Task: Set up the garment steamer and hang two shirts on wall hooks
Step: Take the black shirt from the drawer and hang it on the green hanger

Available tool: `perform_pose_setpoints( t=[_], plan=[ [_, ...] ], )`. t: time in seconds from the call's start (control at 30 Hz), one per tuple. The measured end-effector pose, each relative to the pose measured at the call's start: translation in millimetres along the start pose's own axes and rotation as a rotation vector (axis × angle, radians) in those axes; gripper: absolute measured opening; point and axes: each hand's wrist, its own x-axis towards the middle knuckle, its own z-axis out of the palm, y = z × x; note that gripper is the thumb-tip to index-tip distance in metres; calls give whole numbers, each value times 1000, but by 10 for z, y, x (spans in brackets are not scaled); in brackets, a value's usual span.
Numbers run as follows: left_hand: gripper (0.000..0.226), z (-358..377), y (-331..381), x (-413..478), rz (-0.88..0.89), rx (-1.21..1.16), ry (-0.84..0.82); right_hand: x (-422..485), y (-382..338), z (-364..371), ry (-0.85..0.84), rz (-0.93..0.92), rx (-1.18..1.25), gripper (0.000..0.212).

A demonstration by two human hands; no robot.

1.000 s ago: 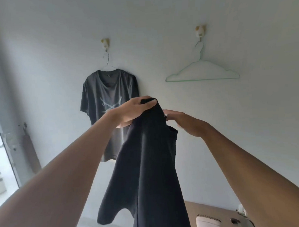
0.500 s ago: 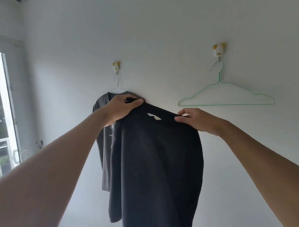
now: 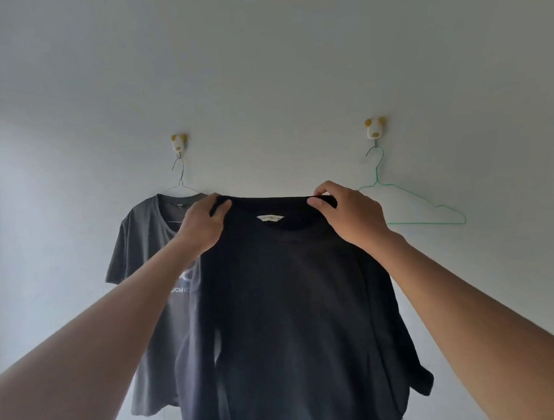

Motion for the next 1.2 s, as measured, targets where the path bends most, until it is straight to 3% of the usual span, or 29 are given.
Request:
perform_pose_setpoints(
  t=[0.13, 0.23, 0.3, 0.43, 0.53, 0.77, 0.83, 0.97, 1.07, 1.2],
  plan=[
    [27, 289, -77, 23, -67, -169, 125, 84, -43, 31, 32, -7, -48, 30],
    [52, 435, -86, 83, -163, -214, 158, 141, 98, -10, -45, 51, -50, 29],
    [62, 526, -45, 125, -179, -194, 96, 165, 272, -36, -106, 104, -31, 27],
    [35, 781, 163, 186, -127, -193, -124, 190, 675, -34, -144, 180, 47, 24],
    [33, 1033, 342, 281, -157, -252, -265, 197, 1059, -9, -180, 257, 126, 26],
    [28, 1598, 758, 555, -264, -340, -282, 271, 1915, 39, -347, 368, 302, 38],
    [30, 1714, 884, 650, -282, -384, -295, 413, 2116, 94, -274, 397, 261, 39],
    [24, 1952, 1147, 800, -286, -411, -325, 793, 2397, 219, 123, 302, -81, 45],
    [22, 2091, 1244, 853, -247, -388, -321, 993, 2480, 329, 123, 278, -195, 49],
    [32, 2223, 1248, 897, -232, -335, -314, 1119, 2447, 486, 251, 221, -266, 46]
  ],
)
